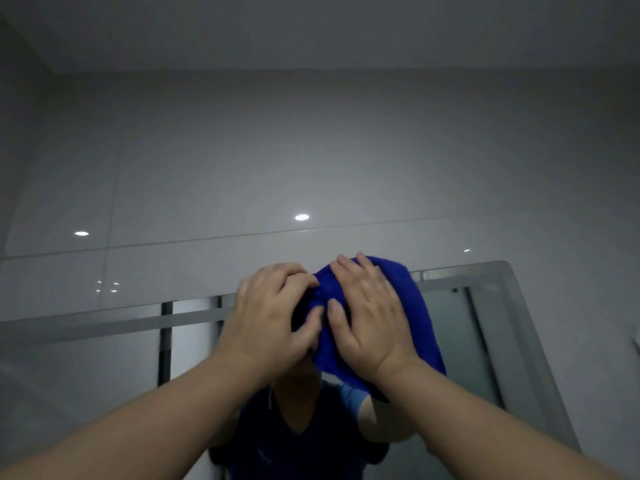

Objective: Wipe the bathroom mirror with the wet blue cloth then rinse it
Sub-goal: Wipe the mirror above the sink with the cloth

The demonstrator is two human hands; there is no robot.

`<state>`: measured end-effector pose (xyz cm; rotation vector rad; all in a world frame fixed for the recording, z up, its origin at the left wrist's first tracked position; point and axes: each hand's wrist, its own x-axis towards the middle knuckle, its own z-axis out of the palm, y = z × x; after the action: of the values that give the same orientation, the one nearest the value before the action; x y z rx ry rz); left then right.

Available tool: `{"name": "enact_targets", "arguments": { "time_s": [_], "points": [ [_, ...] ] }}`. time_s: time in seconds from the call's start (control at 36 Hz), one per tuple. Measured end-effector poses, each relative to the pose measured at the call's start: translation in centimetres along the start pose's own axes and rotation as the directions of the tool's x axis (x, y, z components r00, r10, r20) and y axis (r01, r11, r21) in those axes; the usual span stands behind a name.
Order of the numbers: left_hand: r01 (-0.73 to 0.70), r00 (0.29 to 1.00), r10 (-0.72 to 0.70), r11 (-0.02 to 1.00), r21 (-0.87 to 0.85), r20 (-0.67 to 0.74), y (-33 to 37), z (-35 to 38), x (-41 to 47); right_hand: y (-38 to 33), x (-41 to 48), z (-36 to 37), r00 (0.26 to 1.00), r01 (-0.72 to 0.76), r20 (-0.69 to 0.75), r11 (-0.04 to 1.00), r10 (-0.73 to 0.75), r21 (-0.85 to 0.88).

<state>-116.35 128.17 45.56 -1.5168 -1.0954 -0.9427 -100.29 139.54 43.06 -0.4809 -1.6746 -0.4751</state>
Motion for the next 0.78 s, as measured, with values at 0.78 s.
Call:
{"name": "enact_targets", "arguments": {
  "time_s": [0.78],
  "points": [
    [0.086, 0.995, -0.078, 0.986, 0.14, -0.057, -4.1, 2.9, -2.6, -2.7, 2.3, 2.2, 0.97, -0.174, -0.19, 0.98, 0.153, -0.1]
  ]
}}
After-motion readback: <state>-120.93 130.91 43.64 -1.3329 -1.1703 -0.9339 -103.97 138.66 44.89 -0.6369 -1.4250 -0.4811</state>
